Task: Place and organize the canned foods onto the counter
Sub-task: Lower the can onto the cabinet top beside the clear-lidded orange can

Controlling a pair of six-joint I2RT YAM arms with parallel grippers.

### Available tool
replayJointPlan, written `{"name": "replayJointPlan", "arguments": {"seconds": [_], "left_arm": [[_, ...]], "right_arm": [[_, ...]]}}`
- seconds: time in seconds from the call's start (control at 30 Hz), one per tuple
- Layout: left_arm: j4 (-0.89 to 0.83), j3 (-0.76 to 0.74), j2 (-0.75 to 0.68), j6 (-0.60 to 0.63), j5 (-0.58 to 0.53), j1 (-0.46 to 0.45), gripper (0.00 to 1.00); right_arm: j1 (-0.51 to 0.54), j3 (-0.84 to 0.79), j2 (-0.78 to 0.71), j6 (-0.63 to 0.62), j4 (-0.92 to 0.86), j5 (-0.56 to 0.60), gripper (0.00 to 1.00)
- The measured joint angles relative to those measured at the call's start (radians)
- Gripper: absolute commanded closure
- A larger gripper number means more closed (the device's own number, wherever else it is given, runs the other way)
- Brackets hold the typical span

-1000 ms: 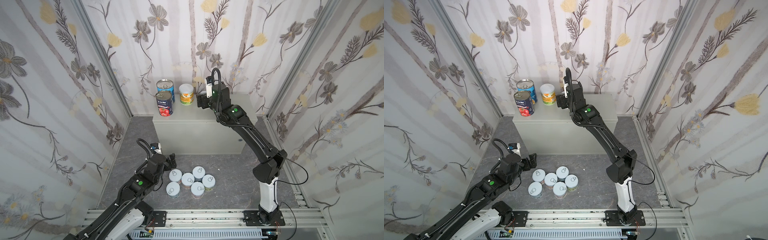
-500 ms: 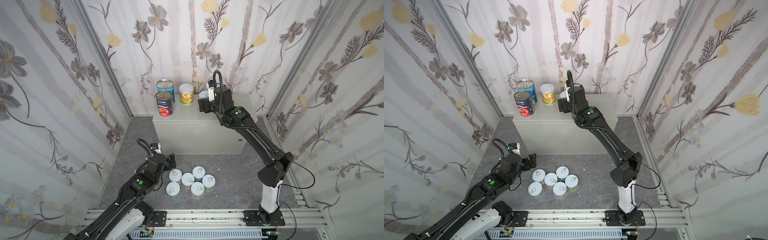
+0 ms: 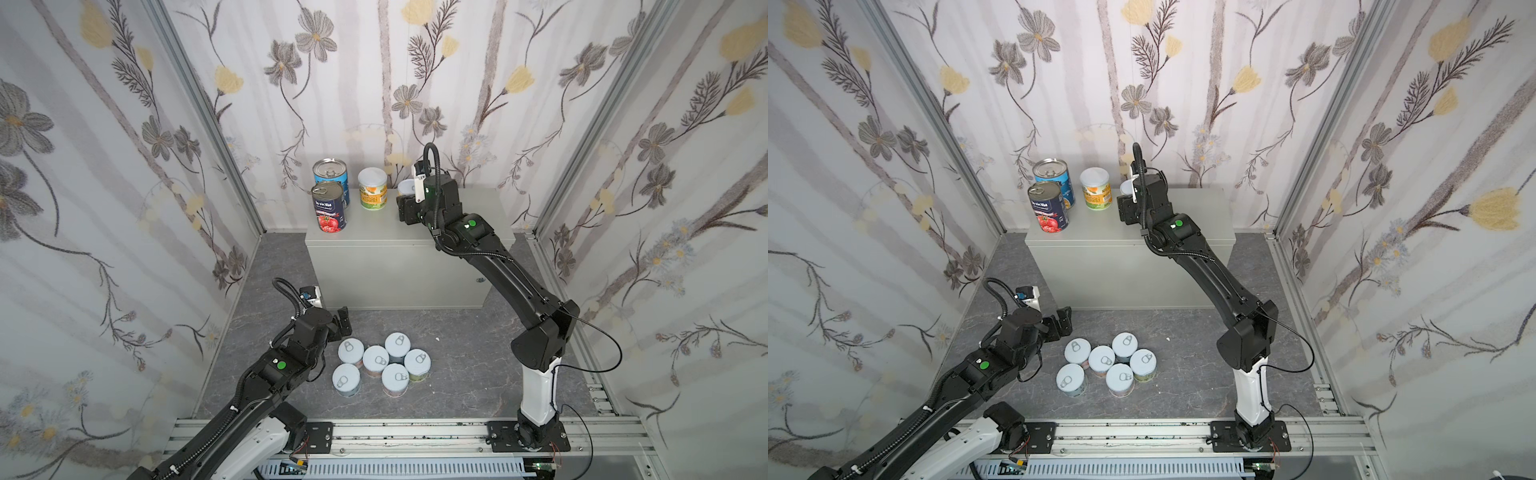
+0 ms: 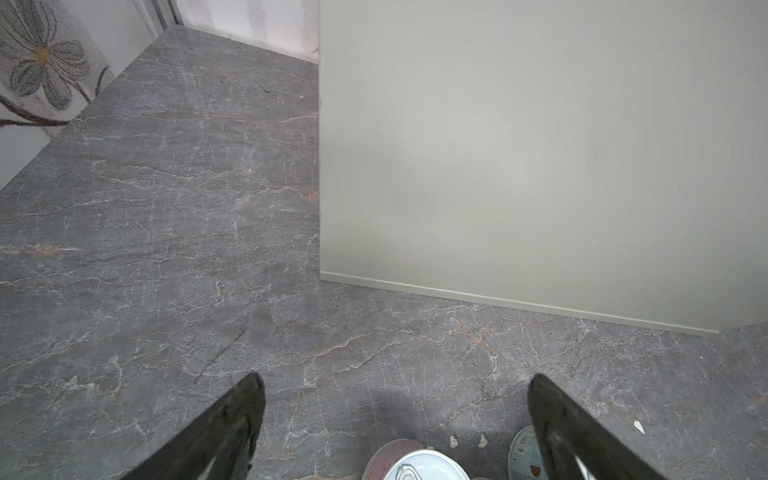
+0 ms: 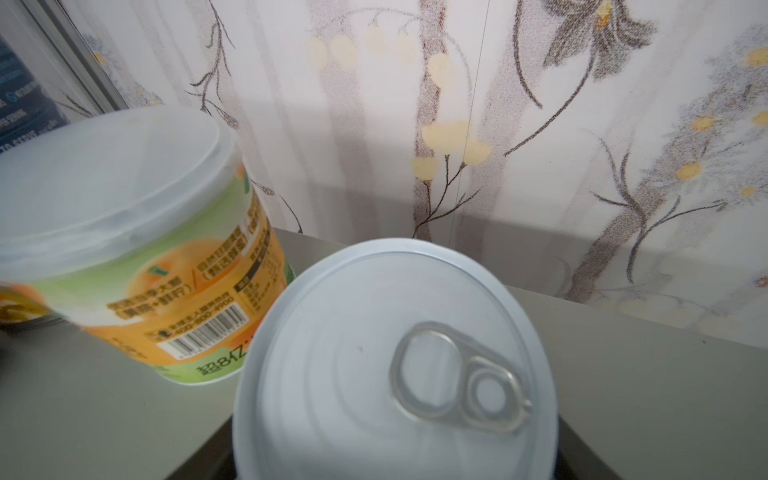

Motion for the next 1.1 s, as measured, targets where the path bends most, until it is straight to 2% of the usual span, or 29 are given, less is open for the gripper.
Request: {"name": "replayJointPlan", "arguments": {"seconds": [0.57,1.1], "left_arm": [[0.000,0.000,0.000,0.000,0.000,0.004,0.00],[0.000,0.000,0.000,0.000,0.000,0.006,0.00]], "right_arm": [[-0.007,0.041,0.051,-0.016,0.050,-0.043,0.26],[0.003,0.042,0.051,-0.023,0.047,-0.015,0.24]]}}
